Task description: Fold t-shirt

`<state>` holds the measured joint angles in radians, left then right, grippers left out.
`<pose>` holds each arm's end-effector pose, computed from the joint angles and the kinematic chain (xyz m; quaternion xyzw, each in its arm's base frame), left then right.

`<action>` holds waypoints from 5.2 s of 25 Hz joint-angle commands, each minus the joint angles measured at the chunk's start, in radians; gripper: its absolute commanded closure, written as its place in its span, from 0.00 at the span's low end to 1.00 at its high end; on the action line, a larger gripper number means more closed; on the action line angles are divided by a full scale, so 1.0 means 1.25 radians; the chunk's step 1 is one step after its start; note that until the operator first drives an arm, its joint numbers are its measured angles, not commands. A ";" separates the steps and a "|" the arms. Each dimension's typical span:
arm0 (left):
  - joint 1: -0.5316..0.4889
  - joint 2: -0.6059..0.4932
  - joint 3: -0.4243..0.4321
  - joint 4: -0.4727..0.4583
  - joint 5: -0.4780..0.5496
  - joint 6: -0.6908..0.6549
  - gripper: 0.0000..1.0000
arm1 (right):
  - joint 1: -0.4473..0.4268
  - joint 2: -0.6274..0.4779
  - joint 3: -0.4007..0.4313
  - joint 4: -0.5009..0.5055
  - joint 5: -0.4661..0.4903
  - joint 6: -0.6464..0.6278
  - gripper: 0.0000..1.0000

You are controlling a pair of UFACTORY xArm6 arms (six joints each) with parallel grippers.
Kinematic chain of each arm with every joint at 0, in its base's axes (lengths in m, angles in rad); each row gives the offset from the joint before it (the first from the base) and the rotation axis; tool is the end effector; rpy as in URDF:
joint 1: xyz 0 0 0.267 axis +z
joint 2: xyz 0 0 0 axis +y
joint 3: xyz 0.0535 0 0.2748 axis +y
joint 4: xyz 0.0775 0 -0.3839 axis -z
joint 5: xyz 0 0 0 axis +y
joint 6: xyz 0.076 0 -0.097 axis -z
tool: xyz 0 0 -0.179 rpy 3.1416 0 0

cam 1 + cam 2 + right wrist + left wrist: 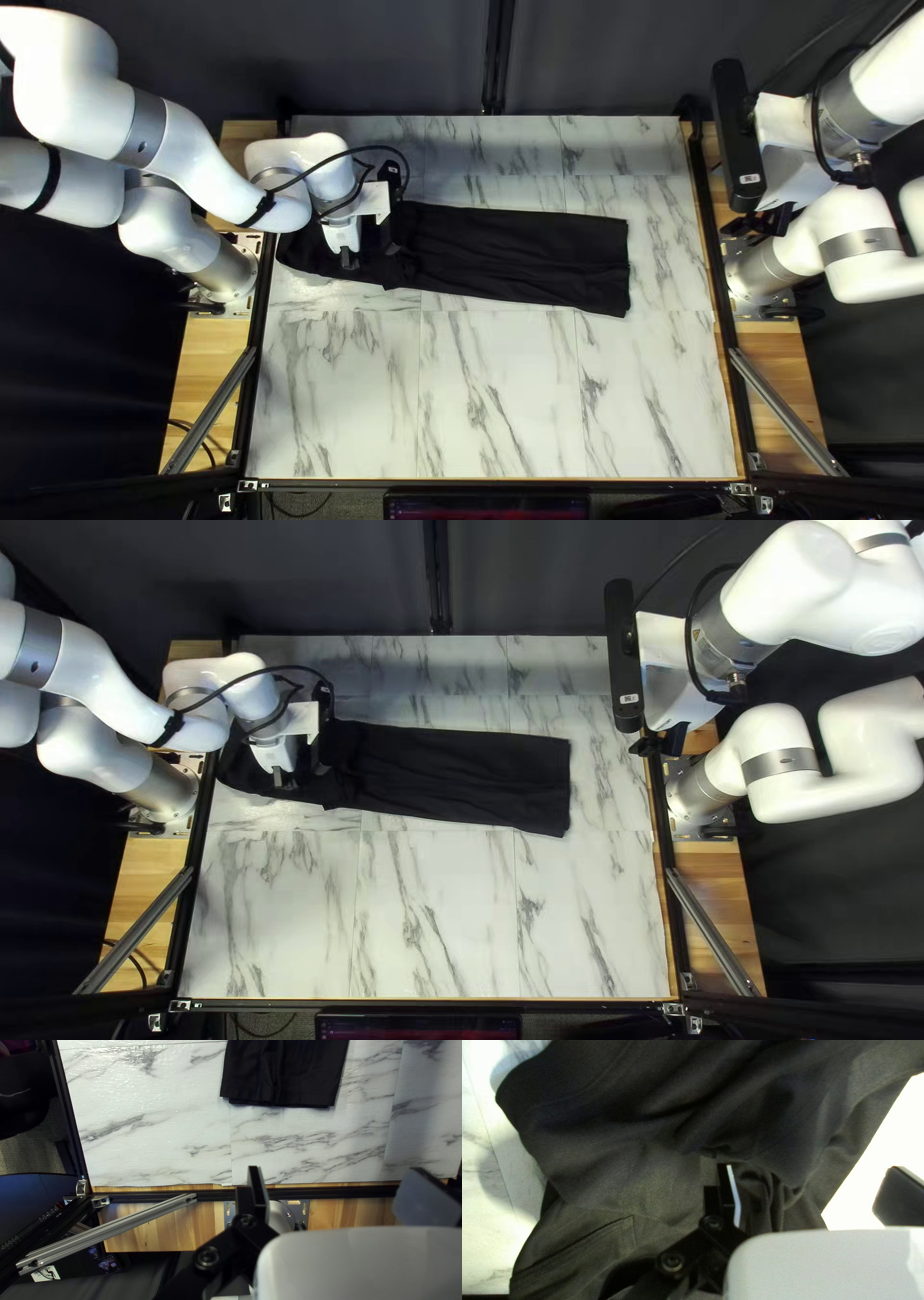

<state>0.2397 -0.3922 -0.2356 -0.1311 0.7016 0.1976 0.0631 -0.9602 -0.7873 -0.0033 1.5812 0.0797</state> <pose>0.2844 0.0533 -0.0040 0.9959 0.0725 -0.0272 0.0474 0.2899 0.0174 0.3526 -0.9965 0.0084 -0.0830 0.0043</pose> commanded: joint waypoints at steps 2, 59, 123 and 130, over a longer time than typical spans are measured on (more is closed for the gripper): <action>0.013 0.006 -0.003 0.006 -0.001 0.007 0.99 | 0.000 0.000 0.000 0.000 0.000 0.000 0.00; -0.265 -0.023 -0.078 0.048 0.186 -0.281 0.34 | 0.000 0.000 0.000 0.000 0.000 0.000 0.00; -0.174 -0.172 -0.046 0.158 0.358 -0.263 0.95 | 0.000 0.000 0.000 0.000 0.000 0.000 0.00; -0.307 -0.162 -0.080 0.150 0.382 -0.390 0.95 | 0.000 0.000 0.000 0.000 0.000 0.000 0.00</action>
<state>-0.0961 -0.6099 -0.3189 0.0608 1.1783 -0.2407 0.0631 -0.9602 -0.7873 -0.0033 1.5812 0.0797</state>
